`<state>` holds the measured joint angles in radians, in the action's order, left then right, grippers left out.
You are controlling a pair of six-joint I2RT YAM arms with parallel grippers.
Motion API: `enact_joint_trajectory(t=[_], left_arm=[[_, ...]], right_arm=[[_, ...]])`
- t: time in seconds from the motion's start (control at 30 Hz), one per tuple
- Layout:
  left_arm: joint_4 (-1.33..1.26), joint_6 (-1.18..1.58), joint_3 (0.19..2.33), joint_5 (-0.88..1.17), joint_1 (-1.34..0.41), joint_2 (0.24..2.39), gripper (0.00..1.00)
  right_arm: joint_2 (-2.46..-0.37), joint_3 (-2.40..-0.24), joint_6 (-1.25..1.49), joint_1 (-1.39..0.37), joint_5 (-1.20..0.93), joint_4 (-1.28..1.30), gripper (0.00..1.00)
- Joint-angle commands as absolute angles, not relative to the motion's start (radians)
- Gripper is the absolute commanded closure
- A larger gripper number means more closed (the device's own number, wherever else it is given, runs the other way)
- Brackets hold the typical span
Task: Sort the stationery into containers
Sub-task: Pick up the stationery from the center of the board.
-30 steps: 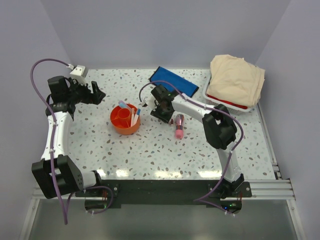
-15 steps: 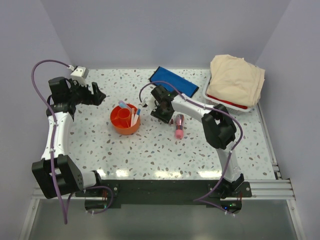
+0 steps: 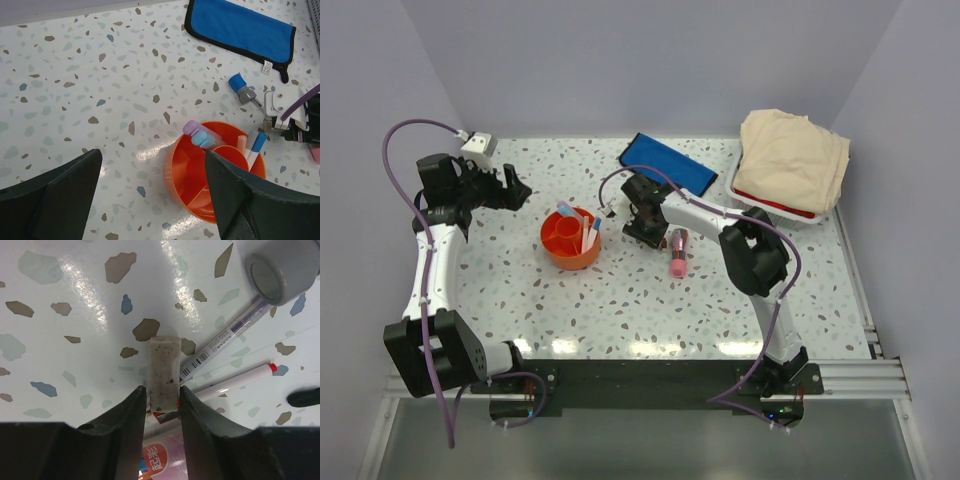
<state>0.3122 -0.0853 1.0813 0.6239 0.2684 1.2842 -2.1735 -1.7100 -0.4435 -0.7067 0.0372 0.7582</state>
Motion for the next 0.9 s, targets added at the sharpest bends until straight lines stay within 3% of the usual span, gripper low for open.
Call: enact_joint_trajectory(t=[0.0, 0.87], left_arm=[[0.262, -0.055, 1.072, 0.641, 0.279, 1.275, 0.12], [0.181, -0.026, 1.058, 0.675, 0.281, 1.316, 0.12]], right_arm=[[-2.14, -1.732, -0.453, -0.713, 0.06, 0.769, 0.62], [-2.01, -1.821, -0.468, -0.736, 0.084, 0.845, 0.72]])
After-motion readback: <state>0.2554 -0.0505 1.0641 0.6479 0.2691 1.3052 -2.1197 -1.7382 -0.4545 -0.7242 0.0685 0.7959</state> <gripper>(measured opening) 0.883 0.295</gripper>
